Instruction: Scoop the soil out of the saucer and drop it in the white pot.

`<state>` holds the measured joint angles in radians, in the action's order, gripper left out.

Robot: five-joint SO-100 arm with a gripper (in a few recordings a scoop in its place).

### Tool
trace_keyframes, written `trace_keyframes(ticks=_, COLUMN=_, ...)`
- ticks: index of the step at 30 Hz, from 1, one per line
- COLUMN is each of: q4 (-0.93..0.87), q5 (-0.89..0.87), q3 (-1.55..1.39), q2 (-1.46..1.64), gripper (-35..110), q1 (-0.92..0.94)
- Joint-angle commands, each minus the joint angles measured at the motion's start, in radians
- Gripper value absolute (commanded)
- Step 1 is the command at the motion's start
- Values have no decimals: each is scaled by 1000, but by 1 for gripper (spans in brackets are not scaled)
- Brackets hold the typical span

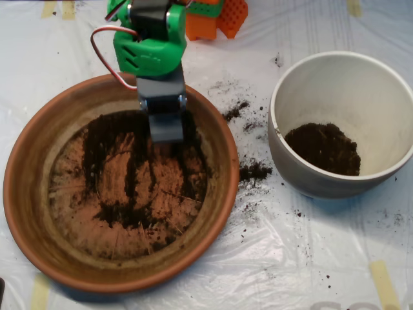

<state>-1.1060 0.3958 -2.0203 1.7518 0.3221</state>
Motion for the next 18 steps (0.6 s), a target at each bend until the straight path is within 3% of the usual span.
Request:
trace_keyframes(ticks=1, q4=-25, q5=-54, q3=28, q2=155, gripper=-1, q1=-43)
trace_keyframes(ticks=18, q4=-270, q5=-152, q3=368, q2=170, gripper=-1, q1=-212)
